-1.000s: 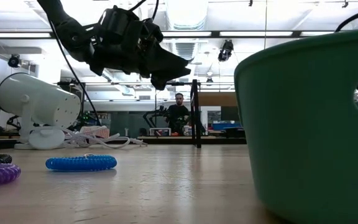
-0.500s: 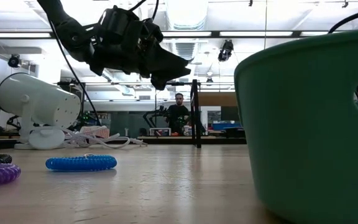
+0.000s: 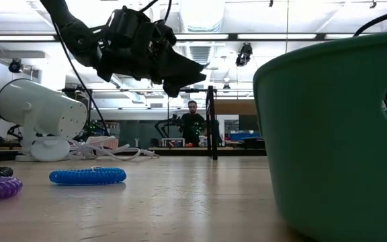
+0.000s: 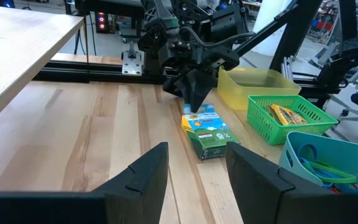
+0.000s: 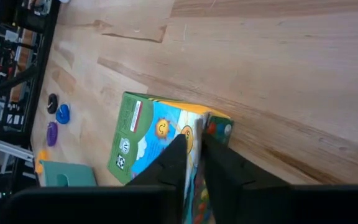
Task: Pick & Place Office Desk Supplies
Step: Put the crayon box into the green bin
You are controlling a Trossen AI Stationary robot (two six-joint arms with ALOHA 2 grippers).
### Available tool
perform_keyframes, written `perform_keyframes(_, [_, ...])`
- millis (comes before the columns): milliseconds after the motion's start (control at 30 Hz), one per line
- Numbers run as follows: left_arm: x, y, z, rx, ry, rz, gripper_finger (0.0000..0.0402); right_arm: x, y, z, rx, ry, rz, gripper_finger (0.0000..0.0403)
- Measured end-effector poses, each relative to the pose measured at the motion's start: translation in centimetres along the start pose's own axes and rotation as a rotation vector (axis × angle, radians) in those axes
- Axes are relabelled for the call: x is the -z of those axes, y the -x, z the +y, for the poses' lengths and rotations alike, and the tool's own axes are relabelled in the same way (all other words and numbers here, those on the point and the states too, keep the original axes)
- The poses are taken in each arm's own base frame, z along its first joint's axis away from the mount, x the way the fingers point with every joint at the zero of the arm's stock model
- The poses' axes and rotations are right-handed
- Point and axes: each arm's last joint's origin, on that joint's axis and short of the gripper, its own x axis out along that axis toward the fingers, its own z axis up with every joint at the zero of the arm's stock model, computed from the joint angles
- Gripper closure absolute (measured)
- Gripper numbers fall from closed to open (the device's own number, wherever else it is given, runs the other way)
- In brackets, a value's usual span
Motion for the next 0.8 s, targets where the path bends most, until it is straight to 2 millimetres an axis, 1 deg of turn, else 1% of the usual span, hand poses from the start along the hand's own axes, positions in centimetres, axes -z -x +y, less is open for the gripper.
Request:
perform_keyframes(100, [0.0, 0.0, 0.0, 0.0, 0.0, 0.0, 0.0236, 0.0, 0.0, 0.0, 0.001, 0.0, 0.001, 0.0385])
perform_keyframes(167, [0.0, 0.0, 0.0, 0.0, 0.0, 0.0, 0.0236, 0.0, 0.0, 0.0, 0.001, 0.0, 0.001, 0.0391])
perform_keyframes(533, [0.0, 0.0, 0.0, 0.0, 0.0, 0.0, 0.0236, 0.0, 0.0, 0.1, -0.016, 0.02, -0.02, 0.0394])
perform_keyframes(667, [0.0, 0.0, 0.0, 0.0, 0.0, 0.0, 0.0236, 0.0, 0.3, 1.0, -0.035, 0.071, -0.055, 0.0395])
perform_keyframes(800, [0.0, 0.0, 0.0, 0.0, 0.0, 0.0, 0.0236, 0.0, 0.7, 2.0, -0.004, 0.178, -0.074, 0.0395])
